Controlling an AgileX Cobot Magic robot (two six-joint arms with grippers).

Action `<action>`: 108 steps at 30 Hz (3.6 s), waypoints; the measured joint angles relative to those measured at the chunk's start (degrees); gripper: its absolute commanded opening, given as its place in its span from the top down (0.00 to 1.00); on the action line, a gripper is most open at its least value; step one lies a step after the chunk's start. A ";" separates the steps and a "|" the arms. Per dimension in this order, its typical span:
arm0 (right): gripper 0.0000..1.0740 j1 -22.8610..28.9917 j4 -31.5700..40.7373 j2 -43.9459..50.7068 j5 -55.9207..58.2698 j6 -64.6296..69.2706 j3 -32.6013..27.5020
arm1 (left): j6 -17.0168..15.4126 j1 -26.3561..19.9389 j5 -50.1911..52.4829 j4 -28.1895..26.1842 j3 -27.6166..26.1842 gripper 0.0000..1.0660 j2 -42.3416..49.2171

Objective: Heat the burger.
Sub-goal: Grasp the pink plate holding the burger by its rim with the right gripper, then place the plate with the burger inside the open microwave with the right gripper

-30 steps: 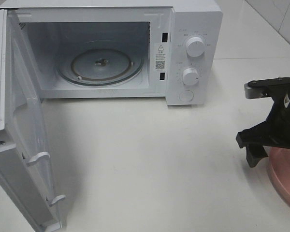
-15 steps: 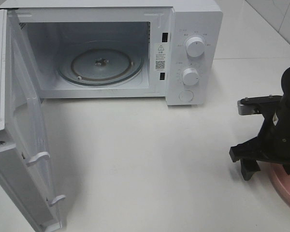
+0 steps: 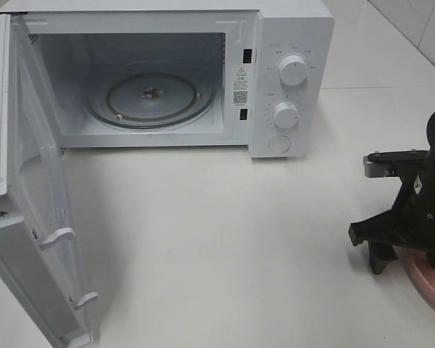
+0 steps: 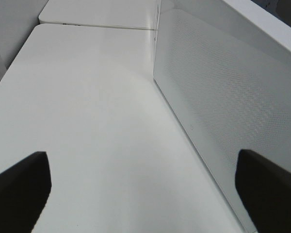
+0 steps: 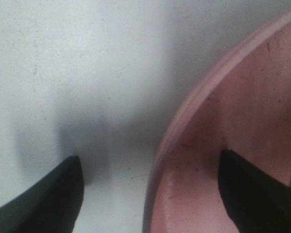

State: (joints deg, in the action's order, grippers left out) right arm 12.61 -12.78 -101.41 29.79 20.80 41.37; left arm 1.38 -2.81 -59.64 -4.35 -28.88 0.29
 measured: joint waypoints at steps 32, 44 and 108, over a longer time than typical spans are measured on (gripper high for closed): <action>1.00 3.50 -7.56 0.29 3.72 6.19 0.00 | 0.00 0.00 0.00 0.00 0.00 0.08 0.00; 1.00 9.05 -17.93 1.43 8.82 16.16 0.00 | 0.00 0.00 0.00 0.00 0.00 0.08 0.00; 1.00 48.30 -18.28 19.31 33.98 18.16 -0.06 | 0.00 0.00 0.00 0.00 0.00 0.08 0.00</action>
State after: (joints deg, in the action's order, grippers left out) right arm 60.91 -31.05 -82.10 63.77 38.96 41.31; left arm 1.38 -2.81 -59.64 -4.35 -28.88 0.29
